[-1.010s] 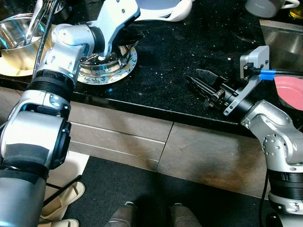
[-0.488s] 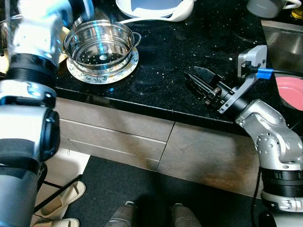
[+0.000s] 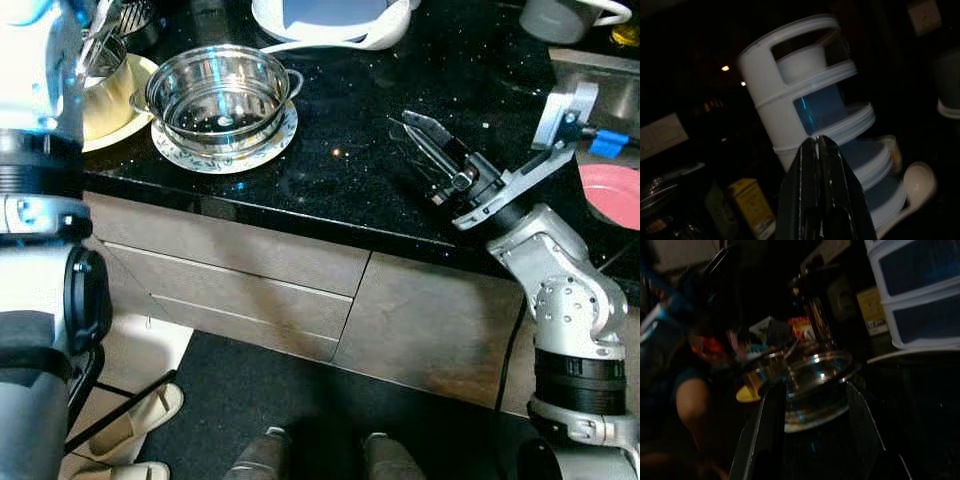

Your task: Kitchen organization

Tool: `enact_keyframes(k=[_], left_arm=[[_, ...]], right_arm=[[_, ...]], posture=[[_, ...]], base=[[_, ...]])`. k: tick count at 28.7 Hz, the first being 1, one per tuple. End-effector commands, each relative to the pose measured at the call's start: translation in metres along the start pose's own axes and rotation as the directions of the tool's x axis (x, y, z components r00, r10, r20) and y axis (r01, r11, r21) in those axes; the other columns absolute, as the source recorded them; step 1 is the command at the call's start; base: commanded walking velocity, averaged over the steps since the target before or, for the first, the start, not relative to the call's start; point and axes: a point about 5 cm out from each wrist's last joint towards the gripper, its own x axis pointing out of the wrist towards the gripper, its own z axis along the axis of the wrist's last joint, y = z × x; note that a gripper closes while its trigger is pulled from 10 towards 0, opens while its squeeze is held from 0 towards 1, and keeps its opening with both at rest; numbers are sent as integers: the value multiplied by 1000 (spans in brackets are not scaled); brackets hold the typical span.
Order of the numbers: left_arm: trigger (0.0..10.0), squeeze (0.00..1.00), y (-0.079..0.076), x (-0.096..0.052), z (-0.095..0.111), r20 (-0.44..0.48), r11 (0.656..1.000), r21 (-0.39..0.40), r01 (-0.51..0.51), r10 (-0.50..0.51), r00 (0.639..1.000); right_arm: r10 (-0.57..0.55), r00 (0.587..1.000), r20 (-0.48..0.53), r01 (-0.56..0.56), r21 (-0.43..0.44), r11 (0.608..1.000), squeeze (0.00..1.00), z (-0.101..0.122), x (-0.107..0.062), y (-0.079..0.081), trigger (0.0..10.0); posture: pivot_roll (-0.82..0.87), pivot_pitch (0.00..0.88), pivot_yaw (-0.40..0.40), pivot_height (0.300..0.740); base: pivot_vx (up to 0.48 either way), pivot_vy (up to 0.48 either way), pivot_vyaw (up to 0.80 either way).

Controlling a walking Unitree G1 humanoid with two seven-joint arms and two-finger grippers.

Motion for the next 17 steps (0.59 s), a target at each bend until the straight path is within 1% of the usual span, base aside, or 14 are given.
enact_keyframes(k=[1, 2, 3, 4, 5, 6, 7, 9, 11, 12, 13, 15, 16, 17], left_arm=[[0, 0, -6, -5, 6, 67, 992, -121, -19, 27, 997], [0, 0, -6, -5, 6, 67, 992, -121, -19, 27, 997], [0, 0, -10, -6, 7, 86, 987, -161, -10, 25, 996], [0, 0, -12, -6, 7, 98, 983, -186, -6, 24, 995], [0, 0, -12, -6, 7, 98, 983, -186, -6, 24, 995], [0, 0, -17, -7, 11, 129, 975, -221, 15, 14, 992], [0, 0, -17, -7, 11, 129, 975, -221, 15, 14, 992], [0, 0, -23, -9, 17, 167, 966, -255, 37, 6, 986], [0, 0, -24, -10, 19, 172, 966, -256, 43, 2, 985], [549, 0, -24, -11, 20, 170, 966, -254, 43, 1, 985], [549, 0, -24, -11, 20, 170, 966, -254, 43, 1, 985], [8431, 0, -22, -13, 21, 157, 969, -245, 30, 9, 988], [10000, 0, -21, -14, 20, 150, 970, -241, 22, 14, 989], [10000, 0, -20, -16, 17, 130, 971, -238, 7, 24, 991]], right_arm=[[-16, 1000, 8, 16, 10, 1000, 0, 2, -1, -2, 10000], [-16, 1000, 8, 16, 10, 1000, 0, 2, -1, -2, 10000], [-20, 1000, 1, 20, 6, 1000, 0, 1, 0, -3, 10000], [-21, 1000, -3, 21, 5, 1000, 0, 1, 0, -3, 10000], [-21, 1000, -3, 21, 5, 1000, 0, 1, 0, -3, 10000], [-25, 1000, -6, 25, 4, 1000, 0, 0, 0, -4, 10000], [-25, 1000, -6, 25, 4, 1000, 0, 0, 0, -4, 10000], [-35, 999, -5, 35, 6, 999, 0, 0, 0, -5, 10000], [-42, 999, -6, 42, 5, 999, 0, -1, 0, -6, 10000], [-47, 999, -6, 47, 4, 999, 0, -2, 0, -7, 10000], [-47, 999, -6, 47, 4, 999, 0, -2, 0, -7, 10000], [-62, 998, -13, 62, -3, 998, 0, -3, 1, -9, 10000], [-68, 998, -17, 68, -6, 998, 0, -4, 1, -9, 10000], [-76, 997, -24, 75, -13, 997, 0, -5, 2, -10, 10000]], posture=[[1, 142, 13, 740], [1, 142, 13, 740], [2, 138, 14, 740], [2, 138, 14, 740], [2, 138, 14, 740], [3, 133, 16, 740], [3, 133, 16, 740], [7, 128, 15, 740], [8, 124, 18, 740], [10, 121, 19, 740], [10, 121, 19, 740], [10, 117, 21, 740], [10, 117, 21, 740], [9, 117, 22, 740]], base=[[0, 0, -769], [0, 0, -769], [0, 0, -775], [0, 0, -775], [0, 0, -775], [0, 0, -781], [0, 0, -781], [0, 0, -775], [0, 0, -775], [0, 0, -775], [0, 0, -775], [0, 0, -778], [0, 0, -775], [0, 0, -775]])
